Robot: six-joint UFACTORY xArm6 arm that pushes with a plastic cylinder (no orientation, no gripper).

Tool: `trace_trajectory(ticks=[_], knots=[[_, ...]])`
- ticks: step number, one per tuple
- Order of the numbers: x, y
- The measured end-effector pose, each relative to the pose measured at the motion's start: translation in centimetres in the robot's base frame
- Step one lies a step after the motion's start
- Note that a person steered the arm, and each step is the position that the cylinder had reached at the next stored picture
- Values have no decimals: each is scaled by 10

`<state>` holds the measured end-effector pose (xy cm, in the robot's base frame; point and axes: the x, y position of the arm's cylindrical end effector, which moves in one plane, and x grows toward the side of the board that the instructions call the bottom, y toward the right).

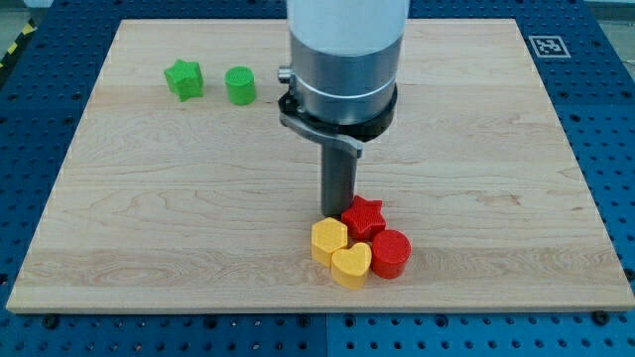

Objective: Move your arm right to the red blocks

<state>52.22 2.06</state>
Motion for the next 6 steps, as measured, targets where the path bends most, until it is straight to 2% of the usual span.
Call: trace_trajectory(ticks=[1, 3, 4, 6], knots=[[-22, 24], [-23, 134], [5, 158], [97, 145]])
